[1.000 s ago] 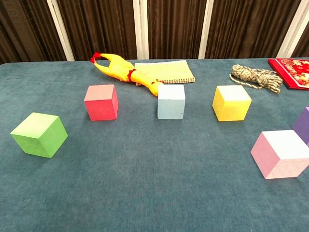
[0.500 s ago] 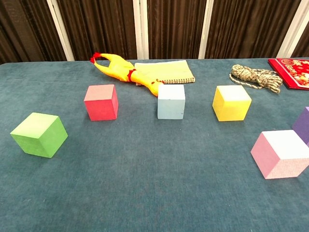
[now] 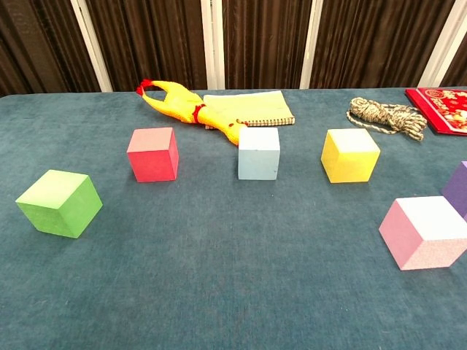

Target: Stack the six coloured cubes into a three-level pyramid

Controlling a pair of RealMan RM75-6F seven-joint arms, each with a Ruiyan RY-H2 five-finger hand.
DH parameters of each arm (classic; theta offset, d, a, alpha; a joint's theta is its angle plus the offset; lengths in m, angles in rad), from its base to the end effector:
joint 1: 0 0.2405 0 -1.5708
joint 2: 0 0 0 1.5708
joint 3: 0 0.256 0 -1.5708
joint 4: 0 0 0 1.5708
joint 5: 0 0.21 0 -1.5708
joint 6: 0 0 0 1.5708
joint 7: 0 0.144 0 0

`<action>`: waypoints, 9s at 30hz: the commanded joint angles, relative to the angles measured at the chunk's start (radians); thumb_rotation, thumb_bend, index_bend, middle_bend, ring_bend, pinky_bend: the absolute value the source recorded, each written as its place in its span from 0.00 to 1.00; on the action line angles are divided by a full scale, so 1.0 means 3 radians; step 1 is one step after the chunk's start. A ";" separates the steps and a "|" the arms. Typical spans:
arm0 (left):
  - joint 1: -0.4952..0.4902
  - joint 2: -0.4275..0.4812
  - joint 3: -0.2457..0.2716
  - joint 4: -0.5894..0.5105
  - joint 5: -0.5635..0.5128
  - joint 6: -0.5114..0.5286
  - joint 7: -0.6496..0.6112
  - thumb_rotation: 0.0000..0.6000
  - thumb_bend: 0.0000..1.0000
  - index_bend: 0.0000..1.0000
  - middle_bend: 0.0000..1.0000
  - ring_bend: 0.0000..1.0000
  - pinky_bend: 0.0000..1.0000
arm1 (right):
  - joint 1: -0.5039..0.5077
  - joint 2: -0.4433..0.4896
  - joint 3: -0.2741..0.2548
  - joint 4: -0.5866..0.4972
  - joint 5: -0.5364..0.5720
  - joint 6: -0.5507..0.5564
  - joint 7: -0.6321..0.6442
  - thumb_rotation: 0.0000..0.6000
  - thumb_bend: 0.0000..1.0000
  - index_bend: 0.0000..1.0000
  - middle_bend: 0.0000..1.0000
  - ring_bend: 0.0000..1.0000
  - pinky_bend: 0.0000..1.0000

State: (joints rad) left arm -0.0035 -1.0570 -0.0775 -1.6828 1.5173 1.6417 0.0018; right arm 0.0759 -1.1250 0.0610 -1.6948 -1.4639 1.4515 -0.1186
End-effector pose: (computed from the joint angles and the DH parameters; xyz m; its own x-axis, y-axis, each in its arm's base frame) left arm -0.3018 0.1595 0.1956 0.3906 -0.1486 0.9085 0.9204 0.0417 -0.3888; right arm -0.3007 -0.1791 0.1484 0.4182 -0.0378 0.9076 -0.9076 0.0227 0.4191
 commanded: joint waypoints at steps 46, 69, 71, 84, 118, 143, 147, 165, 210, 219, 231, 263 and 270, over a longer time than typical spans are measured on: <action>-0.3382 -0.0401 -0.0410 0.0050 -0.4405 -0.2490 0.2010 1.00 0.05 0.14 0.08 0.00 0.00 | 0.0052 -0.0123 0.0014 -0.0008 0.0304 -0.0197 -0.0400 1.00 0.13 0.07 0.00 0.03 0.01; -0.3725 -0.1514 -0.0395 0.0798 -0.4540 -0.2200 0.2323 1.00 0.05 0.20 0.17 0.00 0.00 | 0.0079 -0.0113 0.0059 0.0087 0.0389 -0.0235 -0.0274 1.00 0.13 0.07 0.00 0.03 0.01; -0.3731 -0.1571 -0.0413 0.0849 -0.4542 -0.2211 0.2328 1.00 0.05 0.20 0.17 0.00 0.00 | 0.0077 -0.0110 0.0064 0.0087 0.0391 -0.0227 -0.0263 1.00 0.13 0.07 0.00 0.03 0.01; -0.3742 -0.1839 -0.0540 0.1065 -0.4491 -0.2221 0.2326 1.00 0.19 0.26 0.21 0.00 0.00 | 0.0082 -0.0107 0.0074 0.0103 0.0403 -0.0226 -0.0231 1.00 0.13 0.07 0.00 0.03 0.01; -0.3782 -0.2029 -0.0685 0.1107 -0.4569 -0.1923 0.2855 1.00 0.24 0.27 0.27 0.01 0.00 | 0.0101 -0.0099 0.0077 0.0086 0.0466 -0.0272 -0.0244 1.00 0.13 0.07 0.00 0.03 0.01; -0.3765 -0.1965 -0.0921 0.0996 -0.4467 -0.1943 0.2853 1.00 0.38 0.33 0.32 0.03 0.00 | 0.0112 -0.0115 0.0081 0.0083 0.0489 -0.0275 -0.0261 1.00 0.13 0.07 0.00 0.03 0.01; -0.3836 -0.1933 -0.0968 0.0881 -0.4504 -0.1874 0.2952 1.00 0.38 0.33 0.31 0.03 0.00 | 0.0119 -0.0125 0.0085 0.0089 0.0492 -0.0277 -0.0273 1.00 0.13 0.07 0.00 0.03 0.01; -0.4074 -0.2268 -0.1127 0.1169 -0.4713 -0.1892 0.3017 1.00 0.34 0.33 0.30 0.03 0.00 | 0.0116 -0.0117 0.0082 0.0097 0.0504 -0.0276 -0.0259 1.00 0.13 0.07 0.00 0.03 0.01; -0.4264 -0.2930 -0.1277 0.1935 -0.4436 -0.1971 0.3159 1.00 0.34 0.33 0.30 0.03 0.00 | 0.0115 -0.0093 0.0117 0.0159 0.0562 -0.0296 -0.0136 1.00 0.13 0.07 0.00 0.03 0.01; -0.4260 -0.2961 -0.1326 0.1940 -0.4426 -0.1976 0.3192 1.00 0.34 0.33 0.30 0.03 0.00 | 0.0119 -0.0096 0.0122 0.0162 0.0573 -0.0301 -0.0138 1.00 0.13 0.07 0.00 0.03 0.01; -0.4262 -0.3008 -0.1371 0.1970 -0.4400 -0.1974 0.3213 1.00 0.33 0.33 0.29 0.03 0.00 | 0.0114 -0.0090 0.0128 0.0166 0.0576 -0.0292 -0.0117 1.00 0.13 0.07 0.00 0.03 0.01; -0.4208 -0.2824 -0.1477 0.1635 -0.4510 -0.1914 0.3384 1.00 0.28 0.12 0.00 0.00 0.00 | 0.0113 -0.0086 0.0136 0.0168 0.0598 -0.0291 -0.0134 1.00 0.13 0.07 0.00 0.03 0.01; -0.4107 -0.2449 -0.1620 0.1129 -0.4312 -0.1649 0.3250 1.00 0.28 0.10 0.00 0.00 0.00 | 0.0120 -0.0088 0.0129 0.0182 0.0606 -0.0313 -0.0149 1.00 0.13 0.07 0.00 0.03 0.01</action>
State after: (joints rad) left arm -1.2511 -1.8326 -0.5435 -1.2971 0.2048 1.1177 0.9928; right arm 0.1116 -1.1515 0.0996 -1.6400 -1.2821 1.3576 -0.1633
